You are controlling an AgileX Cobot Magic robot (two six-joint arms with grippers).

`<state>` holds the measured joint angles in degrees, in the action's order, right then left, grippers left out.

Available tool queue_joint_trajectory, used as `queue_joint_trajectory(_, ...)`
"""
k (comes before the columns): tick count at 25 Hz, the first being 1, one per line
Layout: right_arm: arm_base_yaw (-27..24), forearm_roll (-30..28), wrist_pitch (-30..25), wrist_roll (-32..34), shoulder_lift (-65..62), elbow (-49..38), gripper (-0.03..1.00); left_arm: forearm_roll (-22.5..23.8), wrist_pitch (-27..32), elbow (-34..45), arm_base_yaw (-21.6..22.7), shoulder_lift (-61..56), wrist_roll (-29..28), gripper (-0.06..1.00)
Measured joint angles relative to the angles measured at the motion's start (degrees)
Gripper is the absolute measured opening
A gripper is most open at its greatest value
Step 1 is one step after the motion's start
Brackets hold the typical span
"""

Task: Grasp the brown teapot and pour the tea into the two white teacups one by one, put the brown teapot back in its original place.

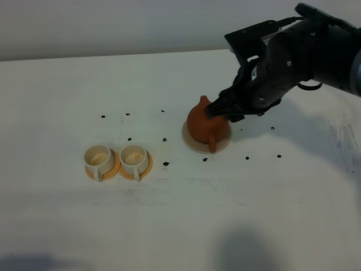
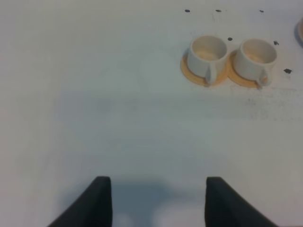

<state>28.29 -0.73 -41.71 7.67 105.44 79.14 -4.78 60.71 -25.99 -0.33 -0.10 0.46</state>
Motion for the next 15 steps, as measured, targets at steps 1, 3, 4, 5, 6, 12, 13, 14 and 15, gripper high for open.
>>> queue_joint_trajectory(1,0.6,0.1,0.7,0.4,0.3,0.0,0.48,0.0,0.0,0.0,0.0,0.0,0.0,0.45)
queue_joint_trajectory(3,1.5,0.7,1.4,0.6,1.5,0.0,0.48,0.0,0.0,0.0,0.0,0.0,0.0,0.45)
queue_joint_trajectory(4,1.7,0.7,1.5,0.7,2.3,0.0,0.48,0.0,0.0,0.0,0.0,0.0,0.0,0.45)
queue_joint_trajectory(5,2.1,1.0,1.6,0.7,3.0,0.0,0.48,0.0,0.0,0.0,0.0,0.0,0.0,0.45)
queue_joint_trajectory(6,2.3,1.0,1.7,0.7,3.9,0.0,0.48,0.0,0.0,0.0,0.0,0.0,0.0,0.45)
queue_joint_trajectory(12,2.8,0.7,-0.3,2.8,8.4,3.7,0.48,0.0,0.0,0.0,0.0,0.0,0.0,0.45)
queue_joint_trajectory(13,2.8,0.7,-0.7,3.1,9.2,4.6,0.48,0.0,0.0,0.0,0.0,0.0,0.0,0.45)
queue_joint_trajectory(14,2.8,0.7,-1.3,3.5,9.9,5.3,0.48,0.0,0.0,0.0,0.0,0.0,0.0,0.45)
queue_joint_trajectory(15,2.8,0.7,-1.6,3.8,10.4,5.9,0.48,0.0,0.0,0.0,0.0,0.0,0.0,0.45)
